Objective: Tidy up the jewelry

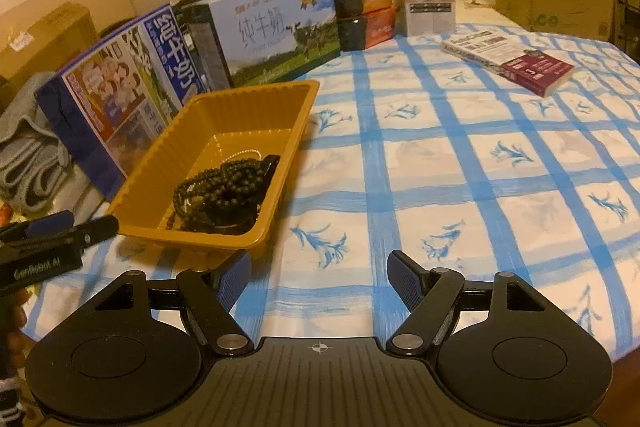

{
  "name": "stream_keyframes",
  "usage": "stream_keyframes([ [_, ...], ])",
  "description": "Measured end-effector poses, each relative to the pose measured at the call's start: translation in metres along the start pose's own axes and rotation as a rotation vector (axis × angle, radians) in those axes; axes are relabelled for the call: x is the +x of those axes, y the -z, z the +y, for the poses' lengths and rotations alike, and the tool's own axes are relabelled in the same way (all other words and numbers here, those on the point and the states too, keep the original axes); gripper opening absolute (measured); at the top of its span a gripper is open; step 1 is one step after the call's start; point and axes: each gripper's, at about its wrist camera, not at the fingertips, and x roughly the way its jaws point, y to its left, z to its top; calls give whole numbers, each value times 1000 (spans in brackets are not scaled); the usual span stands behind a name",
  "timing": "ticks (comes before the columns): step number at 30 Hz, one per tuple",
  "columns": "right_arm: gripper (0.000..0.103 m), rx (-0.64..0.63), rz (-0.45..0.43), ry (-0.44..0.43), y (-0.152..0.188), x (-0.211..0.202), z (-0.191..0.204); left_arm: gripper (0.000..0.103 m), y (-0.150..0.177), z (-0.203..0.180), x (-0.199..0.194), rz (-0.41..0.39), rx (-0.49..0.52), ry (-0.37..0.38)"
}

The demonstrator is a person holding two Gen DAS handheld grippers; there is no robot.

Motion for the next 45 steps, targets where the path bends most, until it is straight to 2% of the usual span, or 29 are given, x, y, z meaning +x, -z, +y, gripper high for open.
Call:
stream_keyframes([
  [5, 75, 25, -35, 16, 6, -24, -2, 91, -4, -21, -20, 10, 13, 52],
  [12, 75, 72, -78, 46, 16, -60, -13, 92, -4, -46, -48, -3, 49, 49],
  [17, 75, 100, -99, 63, 23, -84, -19, 92, -6, -62, -69, -10, 56, 103],
  [21, 75, 74, -106, 74, 27, -100, -19, 92, -8, -73, -76, 34, 53, 137],
  [24, 75, 67, -96, 79, 30, -106, -21, 92, -6, -81, -74, 88, 67, 148],
  [30, 75, 72, -64, 72, 39, -109, -27, 92, 5, -89, -72, 130, 64, 154],
  [45, 75, 92, -4, 82, 53, -104, -38, 91, 15, -102, -61, 172, 82, 171],
])
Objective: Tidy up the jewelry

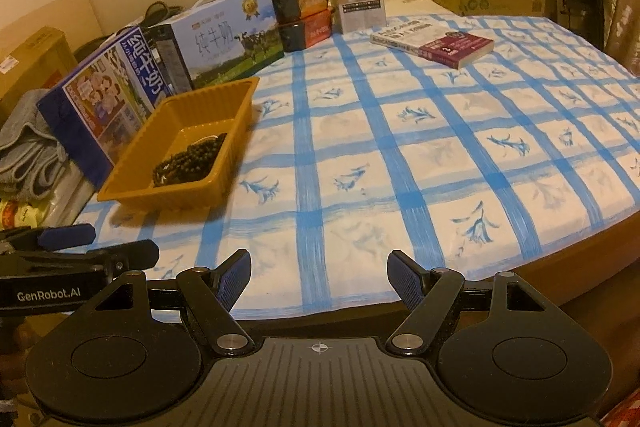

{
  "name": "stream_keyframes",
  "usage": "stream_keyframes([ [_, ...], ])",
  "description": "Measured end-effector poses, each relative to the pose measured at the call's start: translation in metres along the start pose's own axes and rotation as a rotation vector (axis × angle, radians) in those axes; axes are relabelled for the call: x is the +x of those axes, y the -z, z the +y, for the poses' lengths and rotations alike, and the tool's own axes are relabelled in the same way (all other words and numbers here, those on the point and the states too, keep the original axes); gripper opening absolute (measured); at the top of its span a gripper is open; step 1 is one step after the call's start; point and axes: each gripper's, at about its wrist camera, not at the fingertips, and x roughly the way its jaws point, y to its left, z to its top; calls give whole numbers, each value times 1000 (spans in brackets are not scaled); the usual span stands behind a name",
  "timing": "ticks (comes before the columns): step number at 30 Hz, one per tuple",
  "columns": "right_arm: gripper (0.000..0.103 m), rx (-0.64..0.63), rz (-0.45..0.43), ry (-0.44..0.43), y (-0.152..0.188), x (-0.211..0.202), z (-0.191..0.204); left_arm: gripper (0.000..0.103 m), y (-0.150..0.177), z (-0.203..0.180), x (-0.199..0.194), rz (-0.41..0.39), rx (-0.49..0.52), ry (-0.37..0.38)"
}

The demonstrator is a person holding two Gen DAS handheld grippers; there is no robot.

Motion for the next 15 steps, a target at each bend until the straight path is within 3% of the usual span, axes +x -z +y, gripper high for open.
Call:
stream_keyframes([
  [15, 75, 5, 12, 4, 1, 6, 0, 91, -1, 0, 4, 5, -4, 5],
])
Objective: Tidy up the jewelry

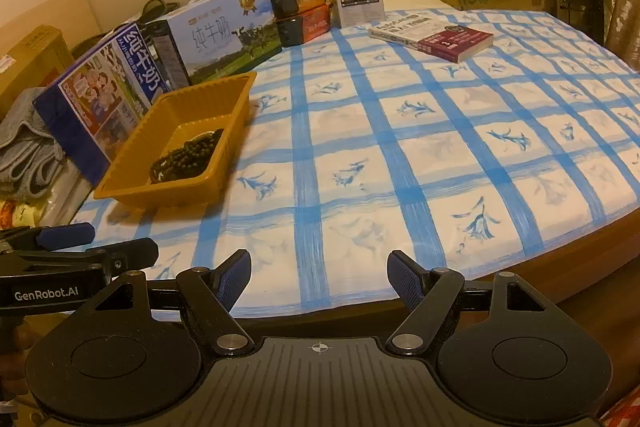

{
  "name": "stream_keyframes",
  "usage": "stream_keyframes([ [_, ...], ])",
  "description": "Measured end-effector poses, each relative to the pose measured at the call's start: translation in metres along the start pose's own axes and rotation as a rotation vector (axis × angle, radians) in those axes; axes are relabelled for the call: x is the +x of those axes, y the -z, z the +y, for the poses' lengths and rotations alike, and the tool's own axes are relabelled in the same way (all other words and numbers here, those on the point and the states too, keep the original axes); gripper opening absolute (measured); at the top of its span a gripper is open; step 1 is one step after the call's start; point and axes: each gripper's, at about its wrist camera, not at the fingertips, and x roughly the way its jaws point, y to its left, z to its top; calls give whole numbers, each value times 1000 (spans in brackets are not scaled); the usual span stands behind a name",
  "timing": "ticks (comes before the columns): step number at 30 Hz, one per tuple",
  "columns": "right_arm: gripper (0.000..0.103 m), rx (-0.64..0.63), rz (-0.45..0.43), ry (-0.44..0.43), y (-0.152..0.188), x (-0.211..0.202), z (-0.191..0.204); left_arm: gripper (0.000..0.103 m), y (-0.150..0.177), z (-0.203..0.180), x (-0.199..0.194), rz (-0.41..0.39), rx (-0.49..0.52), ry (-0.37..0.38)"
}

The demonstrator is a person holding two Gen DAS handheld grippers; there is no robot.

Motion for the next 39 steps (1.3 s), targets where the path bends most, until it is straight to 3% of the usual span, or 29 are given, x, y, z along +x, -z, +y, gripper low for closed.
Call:
stream_keyframes([
  [39, 75, -2, 0, 2, -1, 0, 0, 91, -2, 2, -2, -10, -3, -2],
])
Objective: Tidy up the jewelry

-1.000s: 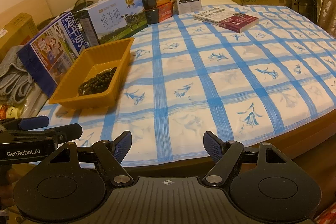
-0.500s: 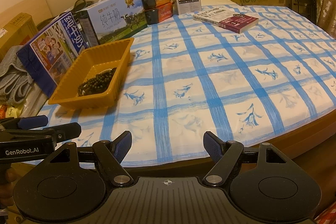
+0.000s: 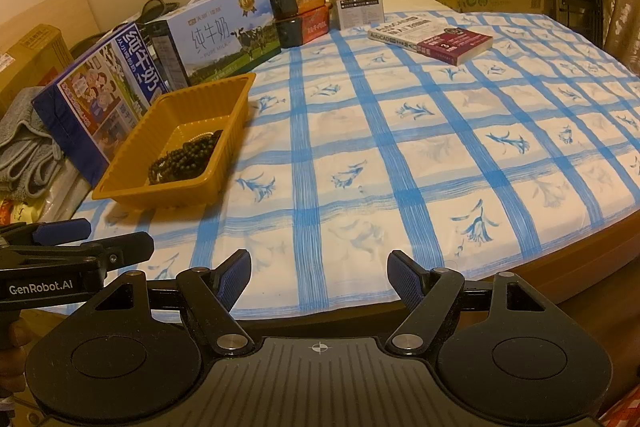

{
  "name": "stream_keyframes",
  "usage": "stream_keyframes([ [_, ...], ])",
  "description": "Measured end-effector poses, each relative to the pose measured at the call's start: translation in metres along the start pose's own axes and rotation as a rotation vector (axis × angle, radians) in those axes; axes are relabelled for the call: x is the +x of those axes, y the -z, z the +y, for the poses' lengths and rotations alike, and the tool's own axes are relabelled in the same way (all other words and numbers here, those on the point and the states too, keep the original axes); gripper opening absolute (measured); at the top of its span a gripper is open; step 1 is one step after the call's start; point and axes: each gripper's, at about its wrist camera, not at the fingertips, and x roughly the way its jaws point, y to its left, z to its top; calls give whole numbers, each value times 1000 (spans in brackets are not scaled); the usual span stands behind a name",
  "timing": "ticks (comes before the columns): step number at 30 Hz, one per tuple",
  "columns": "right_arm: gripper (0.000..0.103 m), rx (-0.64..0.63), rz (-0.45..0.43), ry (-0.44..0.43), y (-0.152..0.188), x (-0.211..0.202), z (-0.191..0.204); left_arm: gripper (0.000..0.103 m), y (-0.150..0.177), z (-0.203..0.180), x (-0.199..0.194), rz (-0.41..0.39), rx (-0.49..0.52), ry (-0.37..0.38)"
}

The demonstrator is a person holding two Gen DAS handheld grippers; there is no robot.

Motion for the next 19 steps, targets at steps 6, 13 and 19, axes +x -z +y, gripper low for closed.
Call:
stream_keyframes([
  [6, 75, 0, -1, 0, 0, 0, 0, 91, -2, 0, -1, -2, 1, 1],
  [13, 75, -2, -5, 0, -4, -1, -3, 91, -6, -1, -4, -13, 2, -1],
  [19, 75, -4, -13, 1, -7, -4, -4, 91, -6, -2, -5, -24, 6, 0],
])
